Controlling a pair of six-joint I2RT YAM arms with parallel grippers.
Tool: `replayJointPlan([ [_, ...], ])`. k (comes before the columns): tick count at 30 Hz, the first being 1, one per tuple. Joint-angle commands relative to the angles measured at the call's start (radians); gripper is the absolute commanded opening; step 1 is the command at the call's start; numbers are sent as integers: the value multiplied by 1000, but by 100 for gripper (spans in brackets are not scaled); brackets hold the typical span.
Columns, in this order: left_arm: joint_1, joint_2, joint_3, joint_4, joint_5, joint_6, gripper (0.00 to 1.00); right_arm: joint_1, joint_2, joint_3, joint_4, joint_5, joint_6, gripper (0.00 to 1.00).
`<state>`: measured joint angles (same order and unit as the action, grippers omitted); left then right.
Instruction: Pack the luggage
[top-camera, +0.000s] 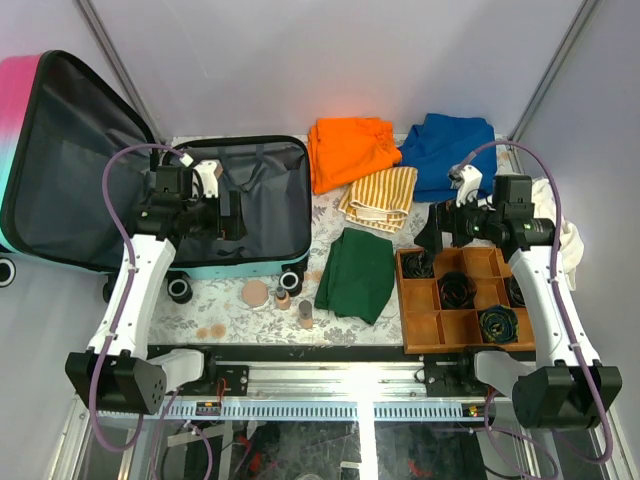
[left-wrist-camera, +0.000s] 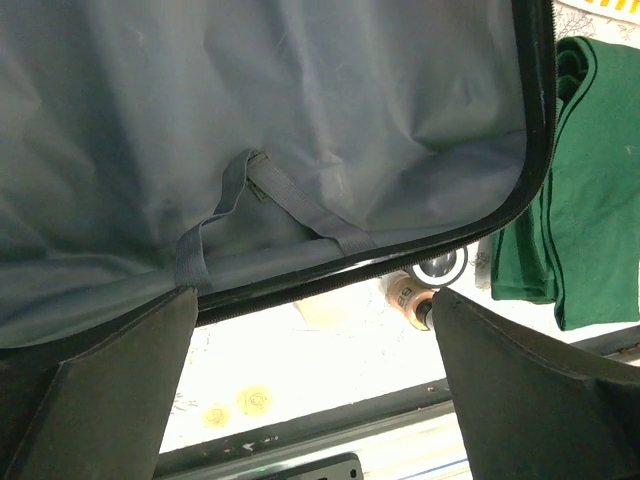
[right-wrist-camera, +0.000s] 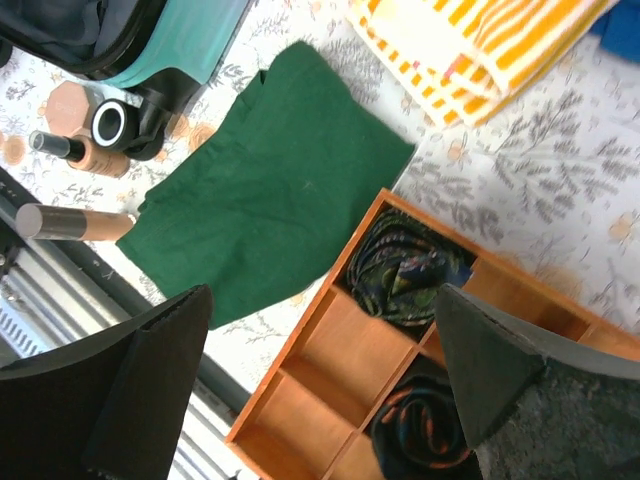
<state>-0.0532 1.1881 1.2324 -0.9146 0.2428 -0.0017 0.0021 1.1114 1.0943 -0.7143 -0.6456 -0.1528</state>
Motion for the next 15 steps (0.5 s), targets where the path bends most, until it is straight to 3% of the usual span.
replayJointPlan([
  [1, -18, -32, -20, 100, -5, 27, 100, 22, 26, 24, 153, -8, -65, 99],
  [9, -27, -41, -18, 121, 40, 38, 100, 59, 214, 165, 331, -41, -131, 99],
  [15, -28, -44, -17, 132, 110, 25, 100, 150, 350, 257, 466, 35, -280, 95],
])
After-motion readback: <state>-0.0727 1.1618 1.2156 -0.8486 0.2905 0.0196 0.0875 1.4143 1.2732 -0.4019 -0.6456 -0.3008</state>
